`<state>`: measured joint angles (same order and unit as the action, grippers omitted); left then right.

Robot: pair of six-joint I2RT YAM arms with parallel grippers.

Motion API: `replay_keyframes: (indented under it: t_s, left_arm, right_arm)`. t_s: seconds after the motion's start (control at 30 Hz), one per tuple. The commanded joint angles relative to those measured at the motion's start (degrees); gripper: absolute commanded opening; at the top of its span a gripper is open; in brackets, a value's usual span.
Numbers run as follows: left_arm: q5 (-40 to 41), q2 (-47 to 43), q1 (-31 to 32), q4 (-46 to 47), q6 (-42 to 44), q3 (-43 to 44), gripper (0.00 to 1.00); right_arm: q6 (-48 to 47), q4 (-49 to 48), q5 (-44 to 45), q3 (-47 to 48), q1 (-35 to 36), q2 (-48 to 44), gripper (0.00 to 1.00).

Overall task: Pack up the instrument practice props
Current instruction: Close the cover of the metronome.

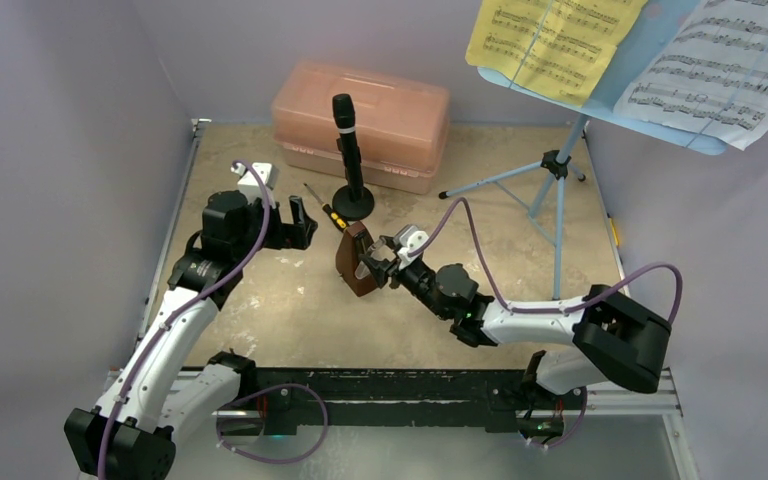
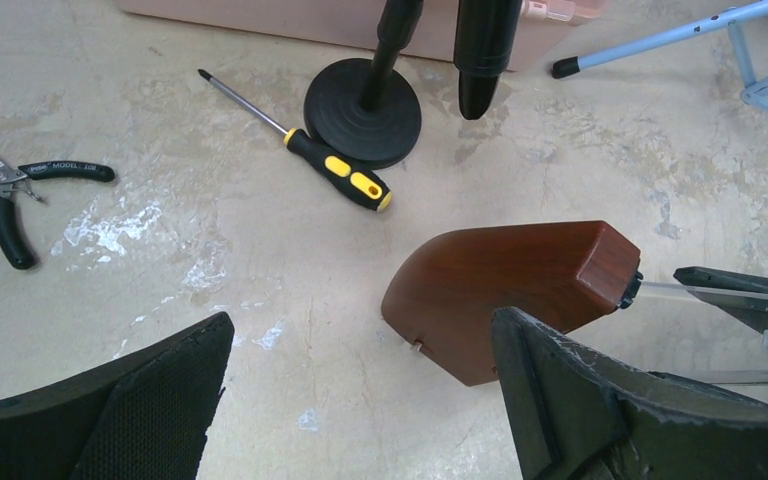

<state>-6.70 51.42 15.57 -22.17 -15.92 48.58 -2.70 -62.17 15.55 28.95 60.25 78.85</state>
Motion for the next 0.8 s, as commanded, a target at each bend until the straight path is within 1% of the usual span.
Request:
replay_keyframes:
  t_s: [0.0,0.4,0.77]
  left_arm:
    - [-0.8,-0.5,-0.6,1.2,-1.0,1.7,0.99]
    - [-1.0,-0.7,-0.8,1.3,-0.9,1.6,0.99]
    - [-1.2,-0.8,-0.8,1.2,-0.9,1.5,0.99]
  right_arm:
    - [-1.1,-1.7,1.7,2.3,0.3,0.4,0.06]
    - [-1.1,-2.9,3.5,3.0,0.4,3.3,0.05]
    - [0.8,-0.6,1.3,4.3,0.4,3.9,0.05]
